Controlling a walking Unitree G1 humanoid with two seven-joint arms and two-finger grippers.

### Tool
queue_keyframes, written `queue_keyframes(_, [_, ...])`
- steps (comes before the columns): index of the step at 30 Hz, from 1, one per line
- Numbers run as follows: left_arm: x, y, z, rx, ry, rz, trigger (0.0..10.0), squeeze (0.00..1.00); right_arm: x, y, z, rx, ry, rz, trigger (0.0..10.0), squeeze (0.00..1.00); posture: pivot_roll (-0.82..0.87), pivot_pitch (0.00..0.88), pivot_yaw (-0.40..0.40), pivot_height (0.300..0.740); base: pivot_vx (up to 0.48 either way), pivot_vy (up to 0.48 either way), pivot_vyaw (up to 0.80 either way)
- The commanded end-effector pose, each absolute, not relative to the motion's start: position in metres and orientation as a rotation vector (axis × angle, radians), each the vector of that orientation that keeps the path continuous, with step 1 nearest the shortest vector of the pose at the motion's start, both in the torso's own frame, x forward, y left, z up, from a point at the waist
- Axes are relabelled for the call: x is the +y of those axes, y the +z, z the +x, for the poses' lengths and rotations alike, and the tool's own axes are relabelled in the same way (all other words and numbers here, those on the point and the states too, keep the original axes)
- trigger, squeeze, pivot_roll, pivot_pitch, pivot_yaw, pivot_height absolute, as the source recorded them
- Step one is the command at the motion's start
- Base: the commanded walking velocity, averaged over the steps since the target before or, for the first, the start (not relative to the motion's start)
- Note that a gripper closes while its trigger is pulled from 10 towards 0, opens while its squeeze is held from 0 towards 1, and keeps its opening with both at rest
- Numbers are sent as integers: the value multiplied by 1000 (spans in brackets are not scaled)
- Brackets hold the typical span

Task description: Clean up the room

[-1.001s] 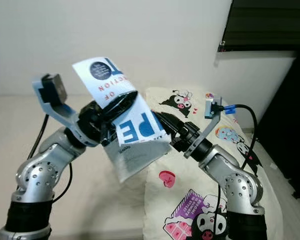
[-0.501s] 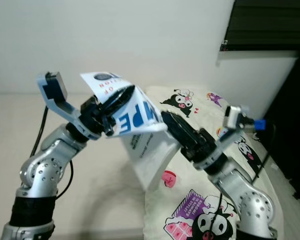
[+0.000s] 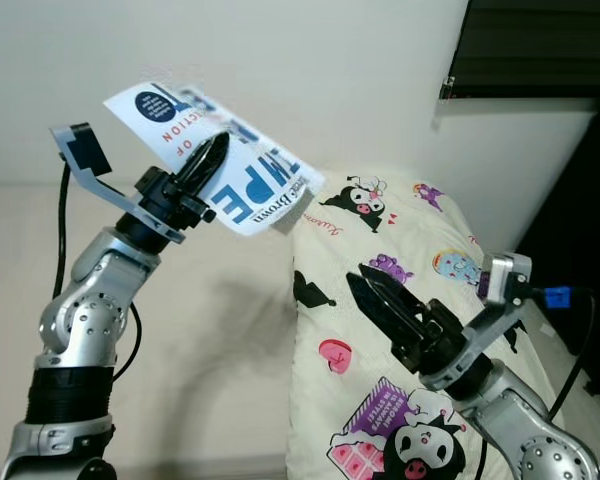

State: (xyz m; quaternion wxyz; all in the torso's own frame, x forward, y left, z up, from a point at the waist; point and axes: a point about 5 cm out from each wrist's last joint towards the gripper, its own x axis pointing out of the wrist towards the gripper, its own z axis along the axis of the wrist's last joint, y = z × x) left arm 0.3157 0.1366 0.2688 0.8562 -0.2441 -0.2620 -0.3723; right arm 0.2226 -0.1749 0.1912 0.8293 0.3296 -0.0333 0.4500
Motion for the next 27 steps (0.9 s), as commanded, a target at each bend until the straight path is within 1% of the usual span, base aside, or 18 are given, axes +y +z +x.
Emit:
queue_keyframes(1, [132, 278, 311, -598, -823, -514, 10000, 0, -173, 190, 224, -59, 947, 649, 10000, 0, 5, 35, -28, 735, 0, 0, 0])
queue_keyframes(2, [132, 278, 311, -599, -824, -514, 10000, 0, -173, 188, 227, -48, 925, 609, 10000, 0, 5, 35, -28, 735, 0, 0, 0])
queue_keyframes(3, [132, 278, 311, -599, -824, -514, 10000, 0, -173, 188, 227, -48, 925, 609, 10000, 0, 5, 35, -28, 735, 0, 0, 0])
queue_keyframes(6, [131, 280, 312, -609, -816, -516, 10000, 0, -179, 181, 244, -8, 790, 445, 10000, 0, 13, 34, -30, 735, 0, 0, 0])
queue_keyframes(8, [131, 280, 312, -609, -816, -516, 10000, 0, -179, 181, 244, -8, 790, 445, 10000, 0, 13, 34, -30, 735, 0, 0, 0])
queue_keyframes(11, [131, 283, 312, -620, -819, -524, 10000, 0, -182, 183, 256, -29, 711, 403, 10000, 0, 13, 34, -30, 735, 0, 0, 0])
queue_keyframes(15, [129, 285, 308, -626, -847, -530, 10000, 0, -182, 184, 261, -46, 697, 399, 10000, 0, 24, 28, -32, 735, 0, 0, 0])
queue_keyframes(17, [127, 286, 305, -631, -878, -533, 10000, 0, -181, 186, 263, -60, 708, 395, 10000, 0, 28, 25, -33, 735, 0, 0, 0])
queue_keyframes(22, [126, 287, 304, -632, -888, -534, 10000, 0, -181, 187, 264, -67, 714, 391, 10000, 0, 28, 25, -33, 735, 0, 0, 0])
queue_keyframes(27, [123, 288, 302, -635, -906, -532, 10000, 0, -178, 194, 272, -110, 730, 362, 10000, 0, 29, 18, -34, 735, 0, 0, 0])
